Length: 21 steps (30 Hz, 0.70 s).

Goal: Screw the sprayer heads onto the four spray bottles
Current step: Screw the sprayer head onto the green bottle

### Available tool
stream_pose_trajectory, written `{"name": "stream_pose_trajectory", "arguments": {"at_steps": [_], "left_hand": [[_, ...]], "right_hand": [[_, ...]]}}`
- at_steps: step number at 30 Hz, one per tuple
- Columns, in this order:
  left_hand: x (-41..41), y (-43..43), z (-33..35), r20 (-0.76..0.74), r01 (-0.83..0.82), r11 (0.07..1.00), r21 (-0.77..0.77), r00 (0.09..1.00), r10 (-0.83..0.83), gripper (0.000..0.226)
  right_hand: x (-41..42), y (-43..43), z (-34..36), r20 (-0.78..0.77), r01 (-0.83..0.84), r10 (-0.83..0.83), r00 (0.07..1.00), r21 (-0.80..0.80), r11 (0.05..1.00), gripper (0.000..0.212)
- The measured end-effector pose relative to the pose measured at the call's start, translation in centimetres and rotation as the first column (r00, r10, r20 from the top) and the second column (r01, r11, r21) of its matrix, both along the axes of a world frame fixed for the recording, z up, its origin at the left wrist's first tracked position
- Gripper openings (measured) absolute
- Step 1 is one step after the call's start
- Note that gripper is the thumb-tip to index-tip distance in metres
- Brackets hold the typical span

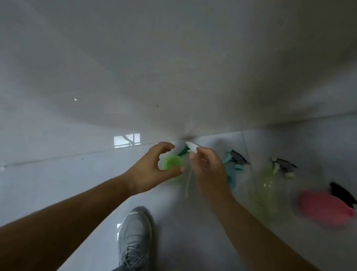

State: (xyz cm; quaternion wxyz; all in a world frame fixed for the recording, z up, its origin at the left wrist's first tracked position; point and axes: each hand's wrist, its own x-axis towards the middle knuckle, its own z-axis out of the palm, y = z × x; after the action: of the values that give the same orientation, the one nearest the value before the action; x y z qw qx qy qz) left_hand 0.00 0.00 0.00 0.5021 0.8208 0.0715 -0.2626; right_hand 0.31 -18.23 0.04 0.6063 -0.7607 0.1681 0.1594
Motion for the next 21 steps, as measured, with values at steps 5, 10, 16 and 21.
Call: {"name": "stream_pose_trajectory", "arguments": {"at_steps": [5, 10, 16, 21], "left_hand": [[-0.3, 1.1, -6.3, -0.044, -0.006, 0.999, 0.046, 0.999, 0.008, 0.089], [0.0, 1.8, -9.7, -0.048, 0.081, 0.995, 0.055, 0.996, -0.078, 0.096], [0.5, 1.9, -11.7, 0.012, 0.175, 0.975, 0.136, 0.984, -0.178, 0.108], [0.2, 1.7, -12.0, 0.093, 0.156, 0.980, 0.123, 0.981, -0.168, 0.093]], "right_hand": [[1.0, 2.5, -7.0, -0.012, 0.134, -0.134, 0.991, 0.008, 0.991, 0.012], [2.4, 2.8, -11.5, -0.021, 0.171, -0.174, 0.985, -0.109, 0.979, 0.035], [5.3, 2.3, -13.9, -0.089, 0.085, -0.106, 0.990, -0.217, 0.973, 0.064], [7.0, 2.2, -14.9, -0.182, -0.005, -0.063, 0.981, -0.350, 0.937, 0.074]]}}
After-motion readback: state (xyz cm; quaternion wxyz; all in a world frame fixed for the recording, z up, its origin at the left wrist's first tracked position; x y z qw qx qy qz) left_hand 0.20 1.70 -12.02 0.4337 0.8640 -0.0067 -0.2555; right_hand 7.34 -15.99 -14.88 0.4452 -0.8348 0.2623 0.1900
